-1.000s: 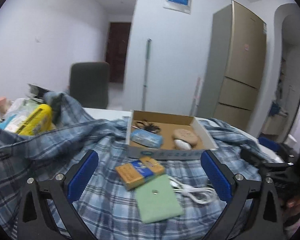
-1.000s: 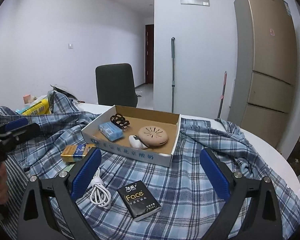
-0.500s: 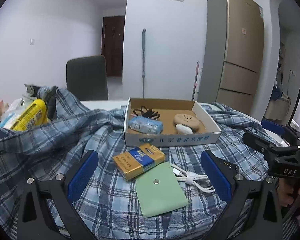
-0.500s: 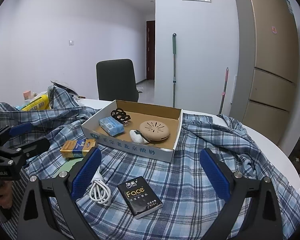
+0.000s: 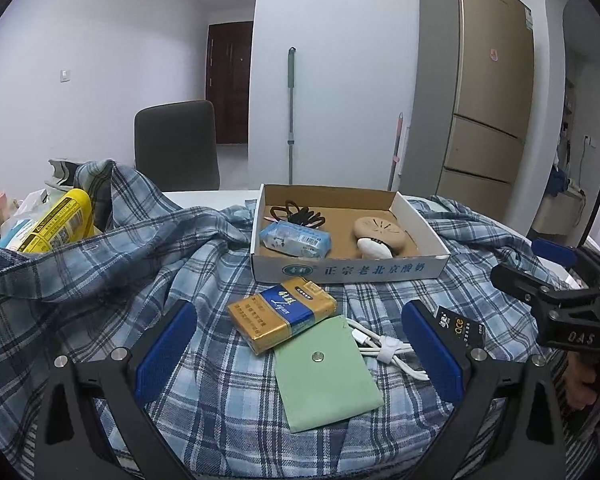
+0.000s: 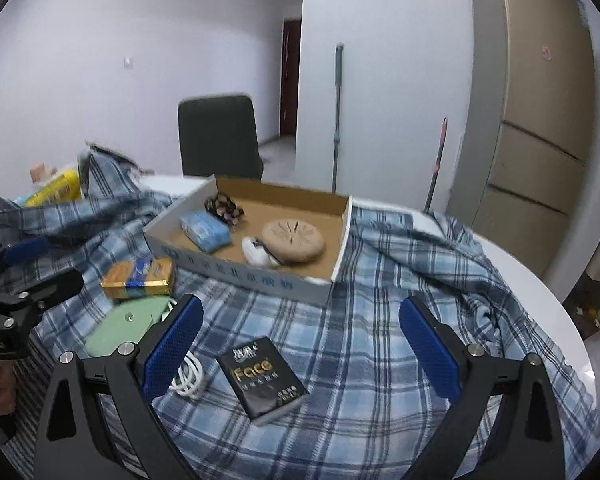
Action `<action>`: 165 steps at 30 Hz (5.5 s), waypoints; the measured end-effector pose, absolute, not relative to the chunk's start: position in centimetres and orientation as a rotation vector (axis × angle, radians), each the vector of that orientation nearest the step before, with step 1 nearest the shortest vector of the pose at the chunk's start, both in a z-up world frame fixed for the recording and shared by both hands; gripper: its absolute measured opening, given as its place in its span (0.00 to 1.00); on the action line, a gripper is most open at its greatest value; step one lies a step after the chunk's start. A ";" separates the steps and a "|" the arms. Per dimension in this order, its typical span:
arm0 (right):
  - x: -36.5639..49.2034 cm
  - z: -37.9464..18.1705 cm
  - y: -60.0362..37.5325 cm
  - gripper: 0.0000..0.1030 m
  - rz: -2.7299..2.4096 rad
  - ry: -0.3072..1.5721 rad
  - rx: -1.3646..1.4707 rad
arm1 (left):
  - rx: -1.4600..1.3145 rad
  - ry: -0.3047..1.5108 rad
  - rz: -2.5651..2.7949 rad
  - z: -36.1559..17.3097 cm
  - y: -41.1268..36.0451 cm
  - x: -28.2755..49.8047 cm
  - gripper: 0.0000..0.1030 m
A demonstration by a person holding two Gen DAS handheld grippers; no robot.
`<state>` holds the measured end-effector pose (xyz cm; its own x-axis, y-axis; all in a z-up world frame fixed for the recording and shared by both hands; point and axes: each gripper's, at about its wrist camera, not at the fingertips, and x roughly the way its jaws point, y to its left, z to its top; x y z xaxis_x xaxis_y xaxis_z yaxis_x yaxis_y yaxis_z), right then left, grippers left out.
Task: Organize soft objects
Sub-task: 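Withdraw both tools from the box, then grasp the black Face tissue packet with the right gripper, then grasp the green pouch with the left gripper while the right gripper holds the tissue packet, then carry the green pouch and tissue packet into the box and open both grippers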
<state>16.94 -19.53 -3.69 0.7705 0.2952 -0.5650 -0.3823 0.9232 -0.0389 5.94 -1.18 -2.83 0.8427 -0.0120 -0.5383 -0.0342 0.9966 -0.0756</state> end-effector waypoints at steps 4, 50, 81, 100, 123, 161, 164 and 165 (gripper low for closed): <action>19.0 -4.0 -19.8 0.95 0.435 0.719 -0.166 | -0.081 0.569 0.013 -2.9 -1.2 6.0 1.00; 15.6 -4.1 -16.7 0.45 0.413 0.741 -0.111 | -0.155 0.915 -0.115 -7.2 -1.6 9.0 1.00; 16.6 -6.7 -17.5 0.46 0.401 0.772 -0.072 | 0.036 0.954 -0.250 -4.7 -2.7 5.1 0.71; 16.5 -6.9 -17.2 0.46 0.422 0.781 -0.085 | -0.034 1.083 -0.139 -8.5 -2.6 5.4 0.87; 11.0 -3.0 -16.7 0.46 0.390 0.378 -0.121 | 0.006 0.347 -0.032 -0.8 -1.9 -2.2 0.69; 27.4 -1.3 -15.5 0.32 0.335 0.204 0.023 | -0.068 0.020 -0.037 0.5 -0.9 17.3 0.69; 28.0 -2.5 -15.4 0.32 0.333 0.241 0.025 | -0.077 0.069 -0.050 -0.6 -0.7 18.8 0.69; 28.0 -2.8 -15.4 0.32 0.330 0.236 0.022 | -0.079 0.076 -0.047 -1.1 -0.6 19.0 0.69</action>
<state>27.99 -15.41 -2.84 0.9187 0.3237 -0.2262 -0.3187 0.9460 0.0594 19.04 -0.60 -1.13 0.9960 -0.0499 -0.0739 0.0439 0.9958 -0.0806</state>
